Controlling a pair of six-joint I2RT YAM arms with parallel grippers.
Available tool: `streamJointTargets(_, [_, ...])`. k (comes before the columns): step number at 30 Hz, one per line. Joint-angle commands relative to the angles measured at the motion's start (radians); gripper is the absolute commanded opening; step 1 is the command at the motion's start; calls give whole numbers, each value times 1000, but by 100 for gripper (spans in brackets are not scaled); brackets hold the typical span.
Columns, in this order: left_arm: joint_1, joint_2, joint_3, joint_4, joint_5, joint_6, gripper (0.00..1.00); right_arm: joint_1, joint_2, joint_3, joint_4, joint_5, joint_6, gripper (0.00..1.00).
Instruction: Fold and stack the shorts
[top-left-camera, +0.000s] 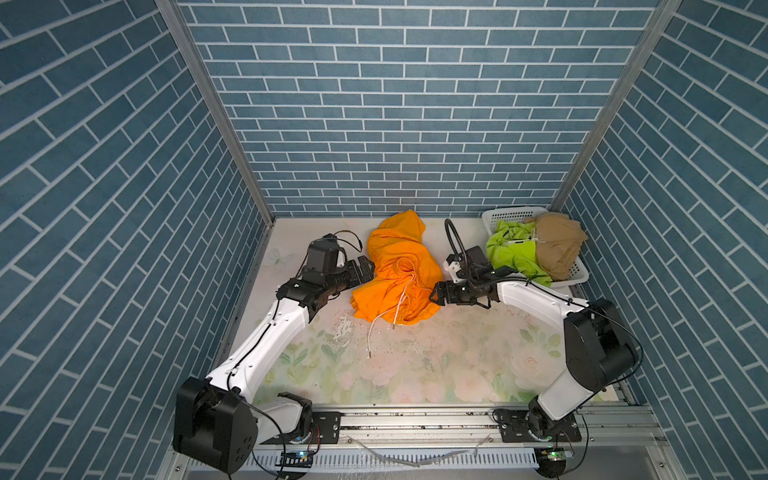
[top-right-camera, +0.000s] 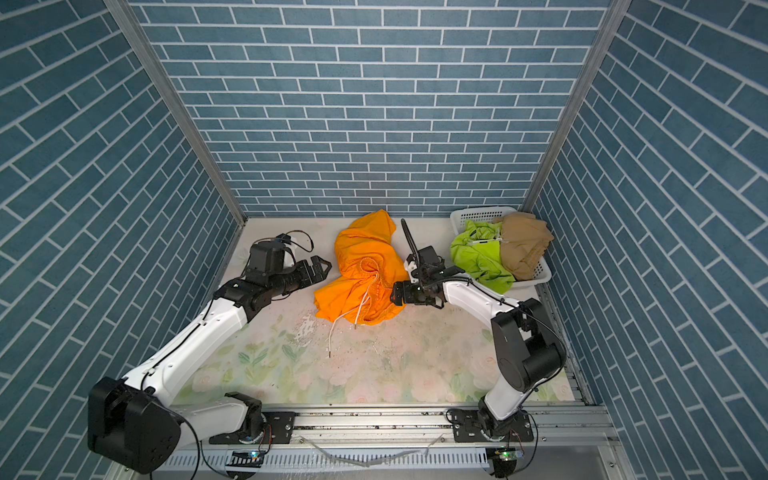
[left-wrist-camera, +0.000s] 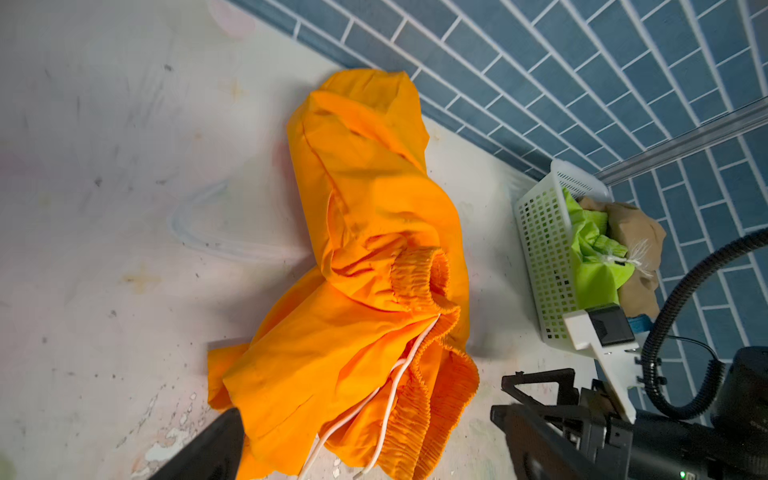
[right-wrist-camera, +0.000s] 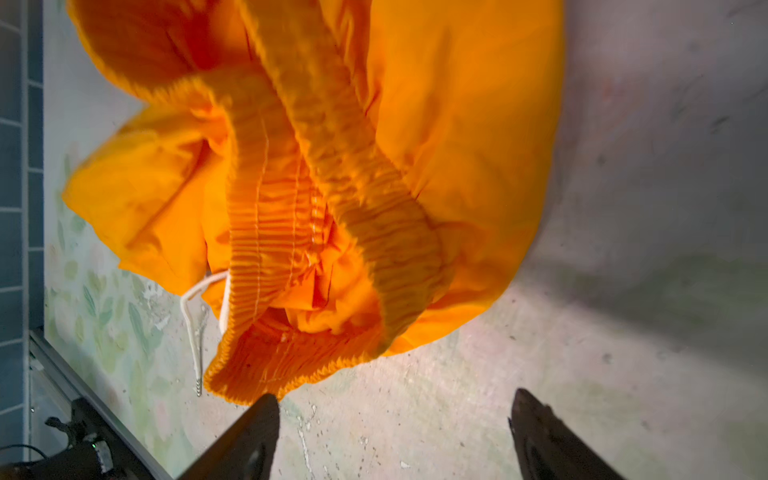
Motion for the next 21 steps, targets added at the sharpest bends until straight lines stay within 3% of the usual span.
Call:
streamJointTargets(1, [-1, 2, -36, 51, 55, -46, 100, 34, 35, -30, 89, -5, -36, 88])
streamJointTargets(3, [-12, 3, -38, 47, 56, -48, 100, 40, 68, -42, 130, -20, -7, 84])
streamJointTargets(9, [-47, 5, -34, 25, 49, -44, 100, 50, 196, 68, 107, 28, 39, 61])
streamJointTargets(11, [-54, -1, -44, 30, 45, -49, 100, 51, 241, 134, 80, 40, 39, 46])
streamJointTargets(14, [-70, -12, -61, 32, 41, -55, 100, 45, 292, 243, -9, 86, 23, 13])
streamJointTargets(16, [-82, -19, -78, 45, 40, -63, 100, 35, 309, 316, -83, 139, -7, 0])
streamJointTargets(21, [-116, 5, -82, 68, 52, -62, 99, -19, 301, 560, -302, 290, -86, 0])
